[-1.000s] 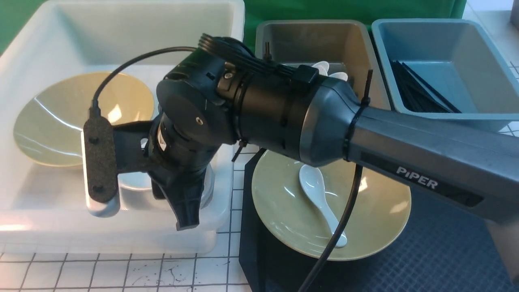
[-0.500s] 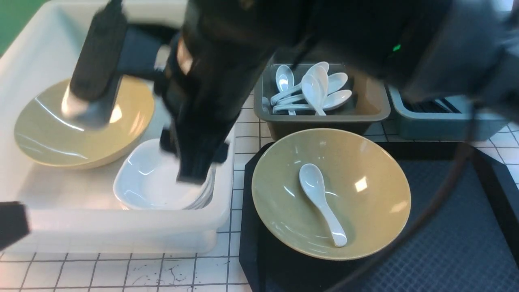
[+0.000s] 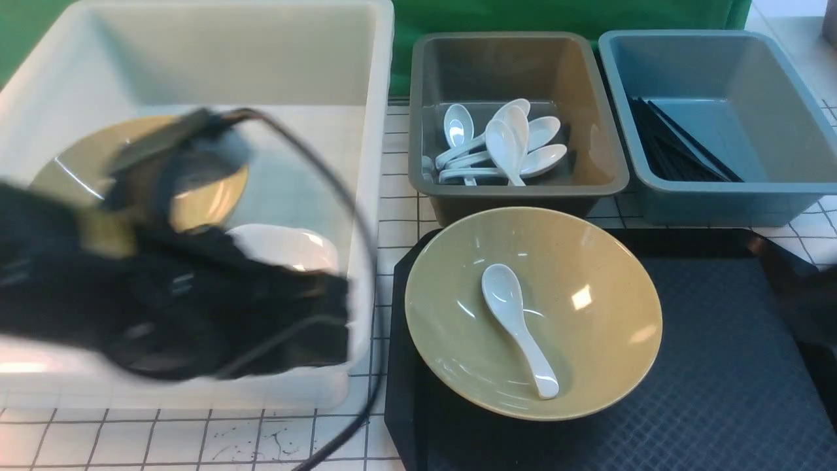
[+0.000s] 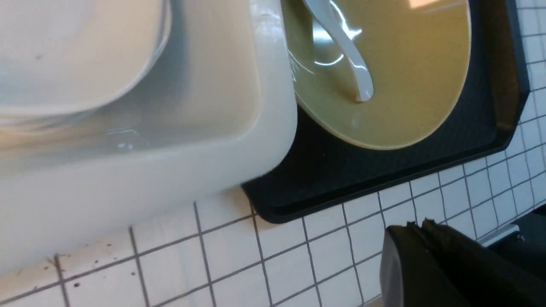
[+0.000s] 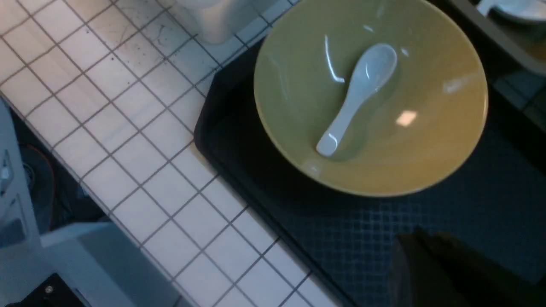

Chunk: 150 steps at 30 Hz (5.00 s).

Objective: On white black table put chopsticks spoon bowls plates into blue grey white boxes.
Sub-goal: 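Pick up the spoon, then pick up a white spoon from the spoon tray with the left gripper, then grasp the large bowl on the tray by its rim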

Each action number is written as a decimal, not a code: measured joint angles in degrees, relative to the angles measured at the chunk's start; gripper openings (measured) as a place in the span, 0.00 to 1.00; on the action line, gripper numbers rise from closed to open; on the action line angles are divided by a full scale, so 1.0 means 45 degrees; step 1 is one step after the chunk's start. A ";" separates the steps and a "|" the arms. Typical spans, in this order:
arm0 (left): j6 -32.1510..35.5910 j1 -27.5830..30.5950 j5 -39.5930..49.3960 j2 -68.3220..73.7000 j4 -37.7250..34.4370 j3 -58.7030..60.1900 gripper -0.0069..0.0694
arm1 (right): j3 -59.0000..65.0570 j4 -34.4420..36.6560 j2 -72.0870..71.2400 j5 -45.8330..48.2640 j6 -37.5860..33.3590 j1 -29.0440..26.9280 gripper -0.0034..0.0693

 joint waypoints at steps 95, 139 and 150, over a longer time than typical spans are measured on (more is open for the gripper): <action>0.0734 0.1303 -0.2577 1.3858 0.2706 -1.4410 0.87 | 0.2120 -0.2062 -0.6613 -0.0045 0.0894 0.0000 0.14; 0.1729 -0.5148 -0.1334 1.1530 0.6594 -0.7329 0.38 | 0.2120 -0.1934 -0.6613 -0.0002 0.0230 0.0000 0.18; 0.1242 -0.6913 -0.0426 0.8495 0.5096 -0.7885 0.11 | 0.2120 -0.1920 -0.6613 -0.0028 0.0242 0.0000 0.18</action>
